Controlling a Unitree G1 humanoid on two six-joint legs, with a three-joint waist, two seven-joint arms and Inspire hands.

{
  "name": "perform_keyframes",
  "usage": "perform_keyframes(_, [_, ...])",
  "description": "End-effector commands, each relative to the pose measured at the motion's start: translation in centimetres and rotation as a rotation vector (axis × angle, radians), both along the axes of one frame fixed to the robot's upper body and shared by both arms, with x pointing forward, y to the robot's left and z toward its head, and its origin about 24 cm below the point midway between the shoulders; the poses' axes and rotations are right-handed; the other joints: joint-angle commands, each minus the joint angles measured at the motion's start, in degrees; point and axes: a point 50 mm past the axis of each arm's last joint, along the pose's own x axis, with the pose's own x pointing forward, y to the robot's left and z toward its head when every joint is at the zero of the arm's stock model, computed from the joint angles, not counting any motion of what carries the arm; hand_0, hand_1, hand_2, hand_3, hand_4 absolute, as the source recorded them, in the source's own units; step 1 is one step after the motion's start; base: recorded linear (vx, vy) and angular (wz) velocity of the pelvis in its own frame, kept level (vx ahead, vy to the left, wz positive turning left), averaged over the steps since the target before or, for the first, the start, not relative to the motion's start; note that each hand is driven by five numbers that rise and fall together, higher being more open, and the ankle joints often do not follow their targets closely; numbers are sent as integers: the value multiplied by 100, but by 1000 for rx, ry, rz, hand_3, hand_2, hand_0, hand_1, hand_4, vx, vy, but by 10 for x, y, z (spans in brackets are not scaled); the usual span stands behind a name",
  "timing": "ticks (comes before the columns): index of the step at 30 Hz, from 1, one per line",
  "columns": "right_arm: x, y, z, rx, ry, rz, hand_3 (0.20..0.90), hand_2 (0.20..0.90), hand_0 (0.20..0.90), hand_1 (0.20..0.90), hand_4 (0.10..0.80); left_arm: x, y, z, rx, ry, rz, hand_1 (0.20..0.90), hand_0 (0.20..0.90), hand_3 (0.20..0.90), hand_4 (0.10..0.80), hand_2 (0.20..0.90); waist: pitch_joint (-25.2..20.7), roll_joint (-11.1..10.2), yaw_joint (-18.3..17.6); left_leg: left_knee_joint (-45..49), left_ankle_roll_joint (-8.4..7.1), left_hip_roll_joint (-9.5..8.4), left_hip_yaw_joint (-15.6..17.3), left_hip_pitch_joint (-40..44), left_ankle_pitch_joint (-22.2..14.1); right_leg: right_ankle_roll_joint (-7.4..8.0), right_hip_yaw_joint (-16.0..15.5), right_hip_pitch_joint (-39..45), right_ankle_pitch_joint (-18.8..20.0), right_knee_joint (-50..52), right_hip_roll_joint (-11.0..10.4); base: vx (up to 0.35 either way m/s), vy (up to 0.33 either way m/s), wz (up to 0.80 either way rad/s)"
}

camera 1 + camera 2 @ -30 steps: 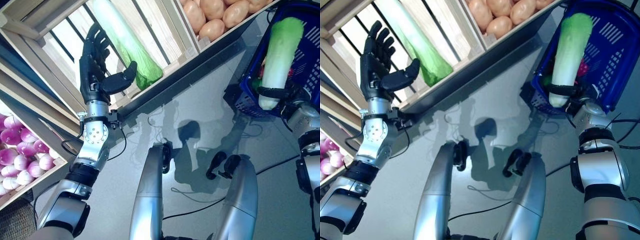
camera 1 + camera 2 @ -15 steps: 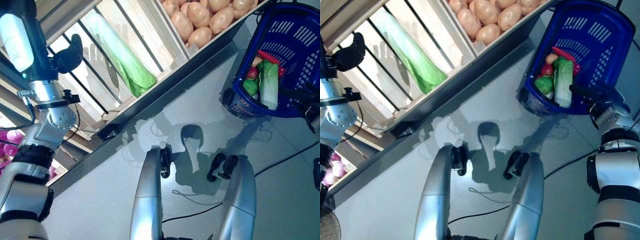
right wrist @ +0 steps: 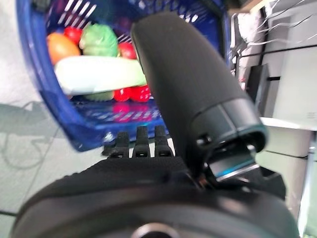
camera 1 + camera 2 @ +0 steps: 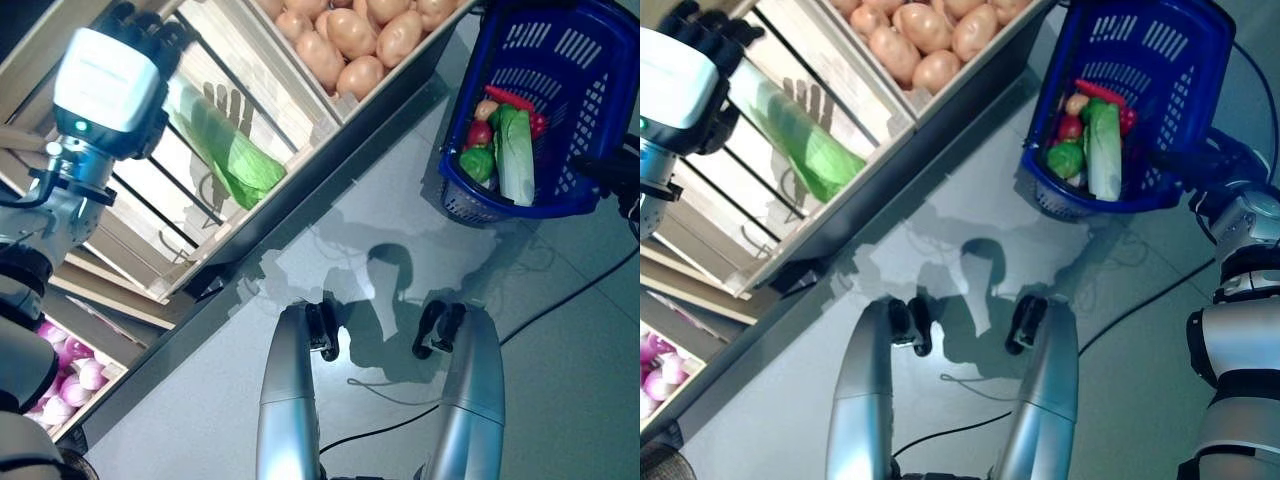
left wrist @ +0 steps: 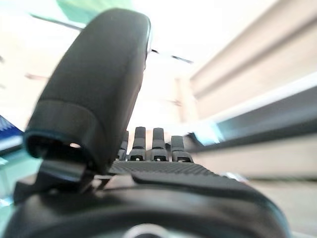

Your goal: Put vegetables into the basket

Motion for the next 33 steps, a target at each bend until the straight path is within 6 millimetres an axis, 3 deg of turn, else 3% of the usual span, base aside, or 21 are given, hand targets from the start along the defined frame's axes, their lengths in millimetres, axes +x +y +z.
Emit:
perform_keyframes(1, [-17,-21,34,-43,-134,-44,900,900,900,900,800,-1,3,33,1,-46,39,900,900,900,800,900,-592,86,-46,-480,-91,186,-39,249,-441,-343,40,520,-454,-276,-136,-13,84,-9])
perform_keyframes(8, [-12,-14,44,-84,-137,-25,900,900,900,900,800,13,-15,32,-60,111,11,900,900,900,800,900,-582,64,-75,-248,-116,254,-72,-79,-478,-325,54,218,-458,-113,-182,-6,64,-4])
perform_keyframes(23, [-6,-5,50,-135,-190,-1,900,900,900,900,800,25,-27,25,-99,278,42,900,900,900,800,900,-557,-100,-66,259,-117,252,-344,-1210,-447,-327,58,-769,-404,309,-252,-16,25,2])
perform_keyframes(33, [-7,-4,54,-153,-227,2,900,900,900,900,800,28,-25,0,-42,485,111,900,900,900,800,900,-574,-135,-66,562,-102,272,-433,-1709,-498,-309,71,-1228,-399,525,-270,2,13,-1])
